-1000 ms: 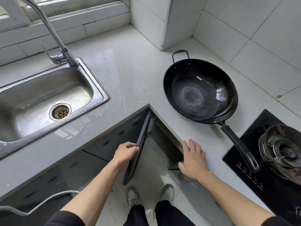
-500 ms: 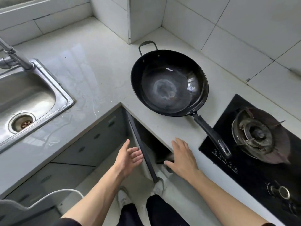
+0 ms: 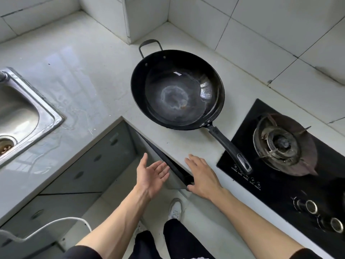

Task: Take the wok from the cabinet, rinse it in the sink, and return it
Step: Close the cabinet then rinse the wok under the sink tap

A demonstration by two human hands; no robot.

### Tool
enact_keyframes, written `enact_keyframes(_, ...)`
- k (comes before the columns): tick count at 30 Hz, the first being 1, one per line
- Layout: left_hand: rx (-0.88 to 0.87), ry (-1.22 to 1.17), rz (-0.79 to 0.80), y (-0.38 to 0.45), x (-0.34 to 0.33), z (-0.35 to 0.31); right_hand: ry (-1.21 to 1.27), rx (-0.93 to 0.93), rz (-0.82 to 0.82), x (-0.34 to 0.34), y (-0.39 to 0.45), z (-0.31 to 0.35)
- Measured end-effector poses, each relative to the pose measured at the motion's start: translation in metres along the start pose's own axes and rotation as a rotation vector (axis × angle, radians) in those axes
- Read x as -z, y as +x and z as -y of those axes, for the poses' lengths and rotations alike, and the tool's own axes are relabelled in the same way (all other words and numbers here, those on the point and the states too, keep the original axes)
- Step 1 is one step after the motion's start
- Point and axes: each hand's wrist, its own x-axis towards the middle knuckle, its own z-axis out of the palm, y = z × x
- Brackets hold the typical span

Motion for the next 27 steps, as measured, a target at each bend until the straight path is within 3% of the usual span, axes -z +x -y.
enact_keyframes(8, -0.003, -0.211, 0.046, 0.016, -0.018, 0.015, 0.004, -0.002, -0.026, -0.002, 0.002, -0.001)
enact_keyframes(16, -0.015, -0.172, 0.029, 0.018, -0.013, 0.014, -0.025, -0.013, -0.041, -0.007, 0.001, 0.001)
enact_keyframes(22, -0.015, 0.032, 0.062, 0.006, -0.015, 0.006, -0.007, -0.025, 0.02, 0.002, 0.004, 0.003)
enact_keyframes(27, -0.091, 0.464, 0.0, -0.018, -0.022, -0.016, 0.066, -0.022, 0.116, 0.027, 0.001, 0.009)
